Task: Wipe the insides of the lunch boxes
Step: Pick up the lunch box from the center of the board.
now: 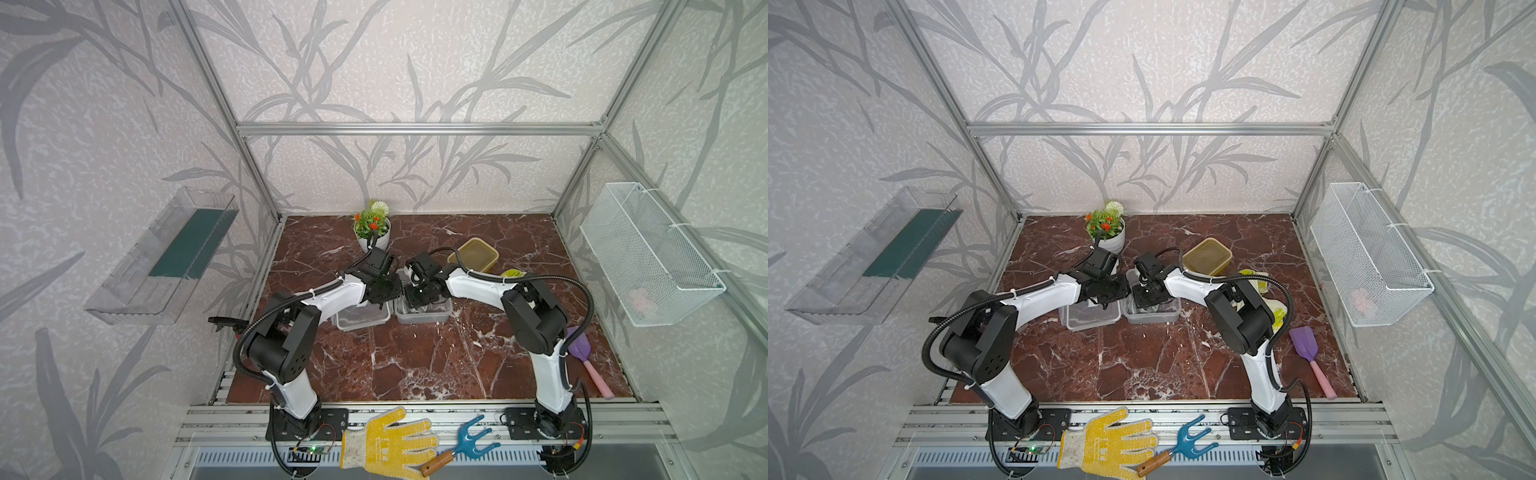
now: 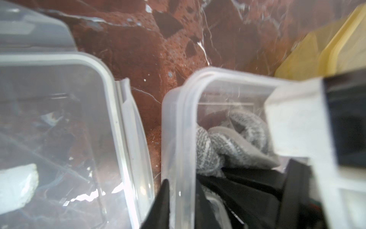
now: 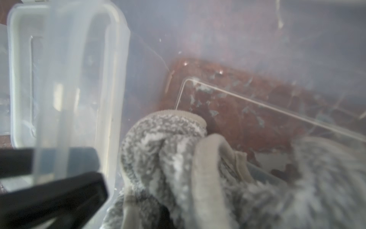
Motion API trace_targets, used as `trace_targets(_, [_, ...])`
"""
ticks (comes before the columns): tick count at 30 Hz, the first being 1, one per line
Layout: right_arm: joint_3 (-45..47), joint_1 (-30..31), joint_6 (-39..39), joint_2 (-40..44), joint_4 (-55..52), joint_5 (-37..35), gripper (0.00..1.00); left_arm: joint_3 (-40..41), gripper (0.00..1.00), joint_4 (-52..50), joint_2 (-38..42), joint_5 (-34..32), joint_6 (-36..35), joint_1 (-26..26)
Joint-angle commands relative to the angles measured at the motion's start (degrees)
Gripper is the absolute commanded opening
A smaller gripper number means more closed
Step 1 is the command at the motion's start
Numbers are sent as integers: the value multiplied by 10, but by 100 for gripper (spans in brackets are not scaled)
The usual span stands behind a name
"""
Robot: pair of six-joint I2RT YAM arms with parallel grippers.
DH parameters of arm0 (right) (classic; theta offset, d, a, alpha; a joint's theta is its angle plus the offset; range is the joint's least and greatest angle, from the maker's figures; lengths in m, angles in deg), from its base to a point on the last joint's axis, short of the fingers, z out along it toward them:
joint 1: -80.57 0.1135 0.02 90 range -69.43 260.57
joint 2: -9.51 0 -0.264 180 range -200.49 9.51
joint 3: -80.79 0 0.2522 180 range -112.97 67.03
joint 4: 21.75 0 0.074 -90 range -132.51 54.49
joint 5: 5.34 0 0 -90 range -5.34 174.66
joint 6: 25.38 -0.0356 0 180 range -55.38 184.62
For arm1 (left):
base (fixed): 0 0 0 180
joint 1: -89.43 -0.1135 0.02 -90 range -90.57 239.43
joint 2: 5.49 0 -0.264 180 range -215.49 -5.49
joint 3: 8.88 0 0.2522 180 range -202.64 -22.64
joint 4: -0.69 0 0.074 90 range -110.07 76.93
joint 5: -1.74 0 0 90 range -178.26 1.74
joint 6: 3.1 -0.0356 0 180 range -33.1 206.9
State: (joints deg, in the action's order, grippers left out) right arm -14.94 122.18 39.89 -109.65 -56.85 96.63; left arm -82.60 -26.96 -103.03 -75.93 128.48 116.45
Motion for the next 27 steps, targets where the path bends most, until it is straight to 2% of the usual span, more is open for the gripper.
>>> trace_targets(1, [18,0,-15,20,-21,21,0,15,28,46,36,4,32,-7])
trace_targets(3, [21,0,-18,24,-22,18,0,24,37,66,43,11,35,-8])
trace_targets(5, [23,0,-20,27,-23,9,0,29,42,76,45,22,33,-11])
trace_targets(10, [25,-4,-22,34,-21,11,0,54,42,75,63,57,27,-43])
trace_targets(15, [20,-4,-14,42,-31,12,0,80,39,94,75,118,4,-68])
trace_targets(20, [8,10,-7,42,-63,12,0,78,34,126,36,161,6,-68])
trace_targets(23, [0,15,-19,46,-72,22,0,71,28,152,5,187,15,-68])
trace_targets(27, [-24,12,-32,56,-89,17,0,74,24,162,-11,183,18,-68])
